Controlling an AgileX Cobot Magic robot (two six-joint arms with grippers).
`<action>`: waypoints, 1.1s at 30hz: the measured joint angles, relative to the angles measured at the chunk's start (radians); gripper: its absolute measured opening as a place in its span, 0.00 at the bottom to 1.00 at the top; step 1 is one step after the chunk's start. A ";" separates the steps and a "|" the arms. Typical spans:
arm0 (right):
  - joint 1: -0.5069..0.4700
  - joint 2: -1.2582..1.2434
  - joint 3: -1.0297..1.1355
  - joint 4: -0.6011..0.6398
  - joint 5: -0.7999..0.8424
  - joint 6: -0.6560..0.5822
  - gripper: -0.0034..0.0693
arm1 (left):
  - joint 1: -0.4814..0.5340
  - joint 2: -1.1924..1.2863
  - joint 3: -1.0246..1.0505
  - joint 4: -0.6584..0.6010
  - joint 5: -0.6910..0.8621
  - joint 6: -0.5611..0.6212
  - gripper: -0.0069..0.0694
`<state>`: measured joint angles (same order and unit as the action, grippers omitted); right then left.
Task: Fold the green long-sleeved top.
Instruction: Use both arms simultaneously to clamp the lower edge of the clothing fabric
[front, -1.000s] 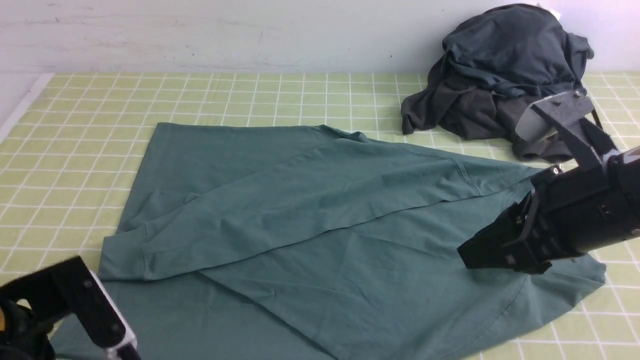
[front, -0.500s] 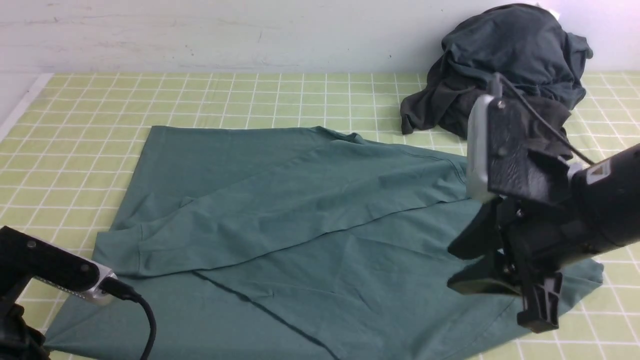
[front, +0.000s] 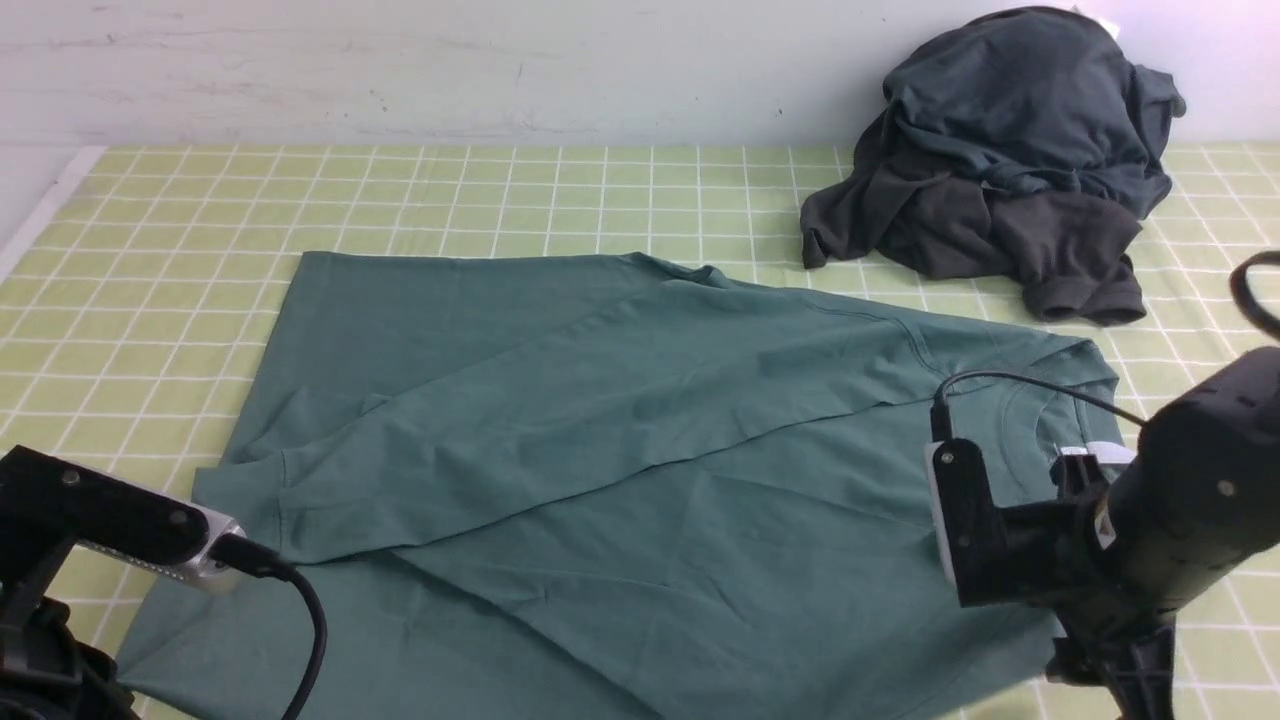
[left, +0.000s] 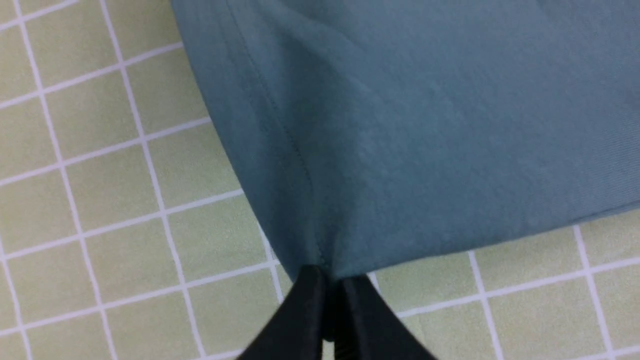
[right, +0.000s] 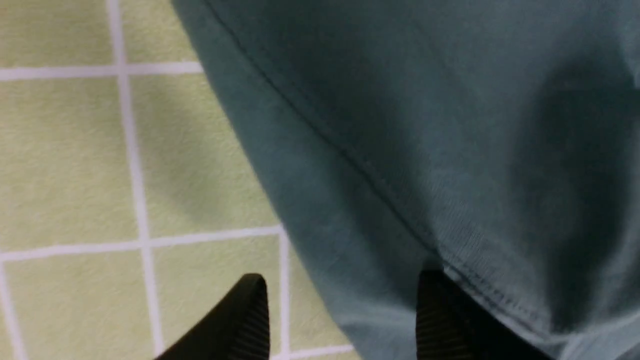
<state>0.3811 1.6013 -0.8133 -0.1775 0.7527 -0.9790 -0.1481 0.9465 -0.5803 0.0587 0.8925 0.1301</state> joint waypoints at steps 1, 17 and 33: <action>0.000 0.013 0.003 -0.005 -0.029 0.000 0.52 | 0.000 0.000 0.000 -0.003 0.000 0.000 0.10; 0.000 0.063 0.004 0.026 -0.004 0.030 0.30 | 0.000 0.000 0.000 -0.019 -0.010 0.000 0.10; 0.000 0.069 0.004 0.026 -0.061 0.113 0.34 | 0.000 0.000 0.000 -0.052 -0.030 0.000 0.10</action>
<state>0.3811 1.6699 -0.8090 -0.1519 0.6914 -0.8655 -0.1481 0.9465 -0.5803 0.0072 0.8621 0.1301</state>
